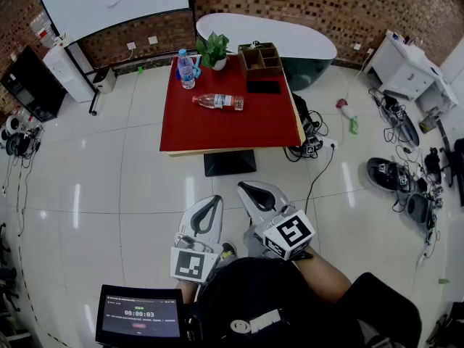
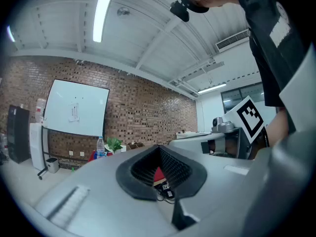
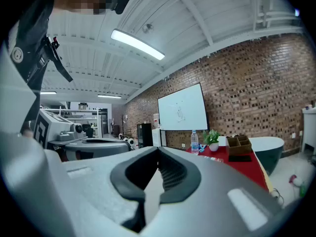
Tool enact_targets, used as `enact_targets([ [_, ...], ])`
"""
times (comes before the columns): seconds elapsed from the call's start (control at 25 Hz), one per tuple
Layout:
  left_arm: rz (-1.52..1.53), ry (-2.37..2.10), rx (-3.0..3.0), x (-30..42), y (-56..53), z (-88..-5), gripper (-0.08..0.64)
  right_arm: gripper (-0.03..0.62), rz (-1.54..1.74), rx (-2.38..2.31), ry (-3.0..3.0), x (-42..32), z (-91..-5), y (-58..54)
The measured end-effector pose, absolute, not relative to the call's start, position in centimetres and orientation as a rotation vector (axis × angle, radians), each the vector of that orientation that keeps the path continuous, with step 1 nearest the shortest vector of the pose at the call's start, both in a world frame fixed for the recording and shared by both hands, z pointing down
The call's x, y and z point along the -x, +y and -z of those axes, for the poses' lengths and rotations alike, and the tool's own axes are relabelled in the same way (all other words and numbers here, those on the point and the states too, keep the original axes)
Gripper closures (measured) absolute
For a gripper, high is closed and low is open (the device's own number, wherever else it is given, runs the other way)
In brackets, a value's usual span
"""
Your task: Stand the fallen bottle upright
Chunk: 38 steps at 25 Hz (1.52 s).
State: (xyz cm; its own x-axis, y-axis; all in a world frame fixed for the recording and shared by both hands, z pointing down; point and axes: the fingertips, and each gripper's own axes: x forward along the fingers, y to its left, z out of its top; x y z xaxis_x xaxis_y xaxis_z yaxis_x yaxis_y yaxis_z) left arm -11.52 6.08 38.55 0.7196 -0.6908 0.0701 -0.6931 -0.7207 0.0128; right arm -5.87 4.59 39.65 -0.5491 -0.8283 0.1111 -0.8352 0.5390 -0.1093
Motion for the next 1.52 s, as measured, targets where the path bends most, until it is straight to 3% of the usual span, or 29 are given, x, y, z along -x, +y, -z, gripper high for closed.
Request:
enact_targets([
  [0.64, -0.209, -1.254, -2.883, -1.1, -9.5, -39.1, 0.554, 0.588, -0.266, -1.411, -2.816, -7.0, -40.3, -10.4],
  [0.92, -0.310, -1.350, -2.795, -2.9, -14.3, -40.4, 0.554, 0.581, -0.444, -1.304, -2.785, -9.9, -44.1, -16.0],
  [0.96, -0.310, -1.341, -2.797, -2.9, -14.6, -40.7, 0.554, 0.573, -0.449, -1.279, -2.773, -10.0, -44.6, -16.6],
  [1.12, -0.292, -1.320, -2.789, -2.5, -16.2, -41.9, 0.554, 0.406, -0.348, -1.127, -2.686, -9.4, -46.3, -19.4],
  [1.2, -0.288, -1.323, -2.777, -1.9, -17.1, -42.2, 0.554, 0.354, -0.173, -1.017, -2.582, -8.6, -46.8, -21.1],
  [1.36, -0.275, -1.325, -2.776, 0.1, -18.5, -42.3, 0.554, 0.328, 0.217, -0.799, -2.275, -6.3, -47.4, -26.1],
  [1.52, -0.226, -1.368, -2.749, 3.0, -19.7, -41.9, 0.554, 0.316, 0.326, -0.657, -2.176, -1.4, -48.4, -31.3],
])
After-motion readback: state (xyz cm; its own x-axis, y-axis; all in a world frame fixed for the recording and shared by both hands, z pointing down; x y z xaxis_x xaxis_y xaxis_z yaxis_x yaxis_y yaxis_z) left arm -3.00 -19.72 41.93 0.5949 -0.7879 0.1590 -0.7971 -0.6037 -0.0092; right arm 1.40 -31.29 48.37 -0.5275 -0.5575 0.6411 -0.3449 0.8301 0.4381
